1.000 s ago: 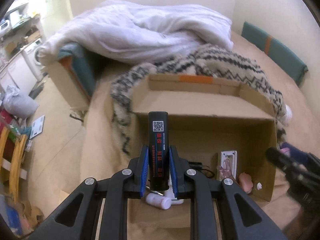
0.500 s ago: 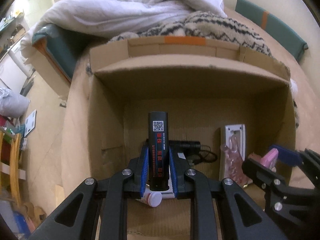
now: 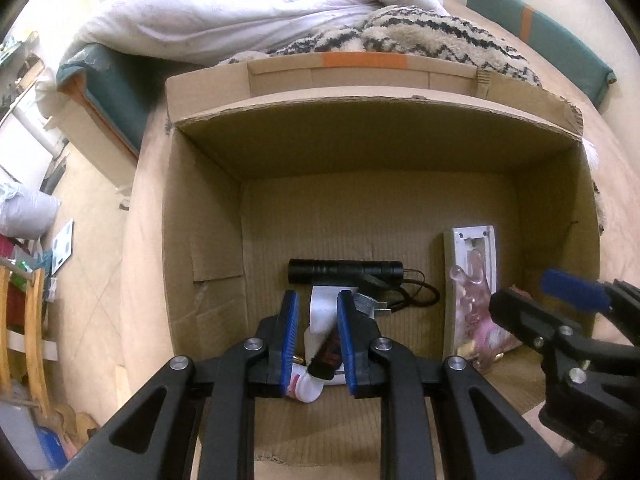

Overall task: Organize rigid objects
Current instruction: 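Lower the battery pack into the box with the left gripper while the right lowers the perfume bottle in, then open both grippers and withdraw them from the box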

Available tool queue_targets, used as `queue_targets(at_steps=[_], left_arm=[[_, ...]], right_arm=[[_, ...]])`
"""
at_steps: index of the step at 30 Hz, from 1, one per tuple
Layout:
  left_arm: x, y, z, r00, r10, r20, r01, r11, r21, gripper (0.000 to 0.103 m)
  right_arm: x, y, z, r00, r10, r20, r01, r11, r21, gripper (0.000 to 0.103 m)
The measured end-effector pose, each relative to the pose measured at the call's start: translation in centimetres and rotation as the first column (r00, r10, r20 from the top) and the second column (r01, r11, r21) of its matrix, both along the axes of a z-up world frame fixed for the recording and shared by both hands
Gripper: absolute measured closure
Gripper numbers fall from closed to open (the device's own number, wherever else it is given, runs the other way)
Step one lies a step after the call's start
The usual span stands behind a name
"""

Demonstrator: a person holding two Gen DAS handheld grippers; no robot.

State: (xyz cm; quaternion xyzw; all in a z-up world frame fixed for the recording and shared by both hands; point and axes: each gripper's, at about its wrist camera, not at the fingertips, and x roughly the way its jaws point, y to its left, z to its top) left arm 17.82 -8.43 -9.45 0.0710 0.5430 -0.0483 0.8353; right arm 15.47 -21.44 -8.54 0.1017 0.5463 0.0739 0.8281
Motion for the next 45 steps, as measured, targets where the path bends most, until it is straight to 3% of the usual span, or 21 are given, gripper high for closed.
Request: queue_targets(at_steps=[3,5,7,12,16,29,35,38,45], left_arm=[[-0.1,-0.1,0.1,1.000,-0.003,-0.002,0.003,1.000,0.003,0.075],[-0.2,-0.1,0.4,1.000,-0.001,0.002,0.001,1.000,0.000,0.060],[-0.3,0.0,0.9,1.000,0.007,0.005,-0.007,1.000,-0.010,0.051],[-0.8,1.0,2.2,0.999,0.041,-0.008,-0.041,0.998,-0.050,0.049],[-1.4,2.5,2.9,0.997,0.068,-0.032,-0.070,0.995,-0.073,0.048],[-6.6,7.6,5.0,0.989,0.146,-0.028,-0.148,0.982,-0.117,0.014],[-9.6,9.6,6.6,0.984,0.170,0.052,-0.161,0.977,-0.143,0.009],[-11.1,9.5,7.6,0.979,0.155,0.130,-0.138,0.982,-0.133,0.009],[-14.4,8.8,11.2,0.927,0.122,0.354,-0.080,0.988,-0.132,0.009]], right_arm=[[-0.2,-0.3,0.6,1.000,-0.013,0.019,0.013,1.000,0.025,0.020],[-0.1,-0.6,0.9,0.999,-0.025,0.028,0.024,0.999,0.033,0.014],[-0.3,-0.9,1.5,0.998,-0.042,0.056,0.040,0.998,0.038,0.000],[-0.6,-1.8,3.2,0.989,-0.086,0.117,0.079,0.995,0.065,0.000],[-1.1,-2.2,3.8,0.989,-0.097,0.112,0.089,0.993,0.077,0.000],[-7.3,-2.6,5.0,0.996,-0.068,0.063,0.063,0.995,0.075,0.000],[-10.9,-2.2,6.1,0.989,-0.058,0.133,0.050,0.997,0.063,0.000],[-12.5,-1.7,7.0,0.978,-0.049,0.201,0.045,0.999,0.025,0.000],[-15.3,-1.3,9.2,0.932,-0.057,0.358,0.062,0.998,-0.002,0.000]])
